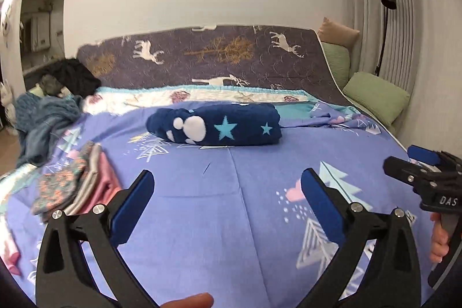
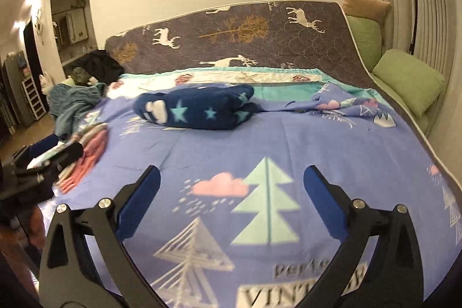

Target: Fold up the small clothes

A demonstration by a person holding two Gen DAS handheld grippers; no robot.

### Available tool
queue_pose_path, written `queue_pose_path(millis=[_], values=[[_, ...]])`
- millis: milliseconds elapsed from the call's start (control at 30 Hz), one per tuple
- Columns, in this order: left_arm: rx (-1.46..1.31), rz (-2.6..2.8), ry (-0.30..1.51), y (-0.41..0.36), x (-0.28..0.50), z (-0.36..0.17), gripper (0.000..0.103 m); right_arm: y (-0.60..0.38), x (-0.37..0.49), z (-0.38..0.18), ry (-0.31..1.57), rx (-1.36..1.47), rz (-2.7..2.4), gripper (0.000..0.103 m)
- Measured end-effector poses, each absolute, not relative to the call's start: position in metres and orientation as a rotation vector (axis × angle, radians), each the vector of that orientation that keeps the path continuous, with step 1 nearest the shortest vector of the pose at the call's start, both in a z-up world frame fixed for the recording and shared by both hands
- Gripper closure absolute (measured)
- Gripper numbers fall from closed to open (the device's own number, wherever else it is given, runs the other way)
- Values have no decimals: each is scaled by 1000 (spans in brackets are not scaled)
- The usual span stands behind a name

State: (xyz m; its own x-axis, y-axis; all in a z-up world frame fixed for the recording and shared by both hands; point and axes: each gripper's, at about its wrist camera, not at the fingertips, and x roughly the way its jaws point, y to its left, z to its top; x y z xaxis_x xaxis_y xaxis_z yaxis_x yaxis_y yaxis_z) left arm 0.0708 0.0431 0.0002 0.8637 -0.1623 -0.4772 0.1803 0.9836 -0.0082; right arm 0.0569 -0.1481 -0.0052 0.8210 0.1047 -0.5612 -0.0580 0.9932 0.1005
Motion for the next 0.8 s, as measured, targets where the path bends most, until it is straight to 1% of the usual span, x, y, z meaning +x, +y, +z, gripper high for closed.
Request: queue_pose_path(millis=[167,300,800], values=[[21,-168,508,41,33,-2,2,-135,25,1,592,91,99,2],[22,-168,532,42,18,-10,2,-128,10,1,604,96,108,2],[19,-129,535,50,6,-6,2,-115,-11,4,591,73,98,2]])
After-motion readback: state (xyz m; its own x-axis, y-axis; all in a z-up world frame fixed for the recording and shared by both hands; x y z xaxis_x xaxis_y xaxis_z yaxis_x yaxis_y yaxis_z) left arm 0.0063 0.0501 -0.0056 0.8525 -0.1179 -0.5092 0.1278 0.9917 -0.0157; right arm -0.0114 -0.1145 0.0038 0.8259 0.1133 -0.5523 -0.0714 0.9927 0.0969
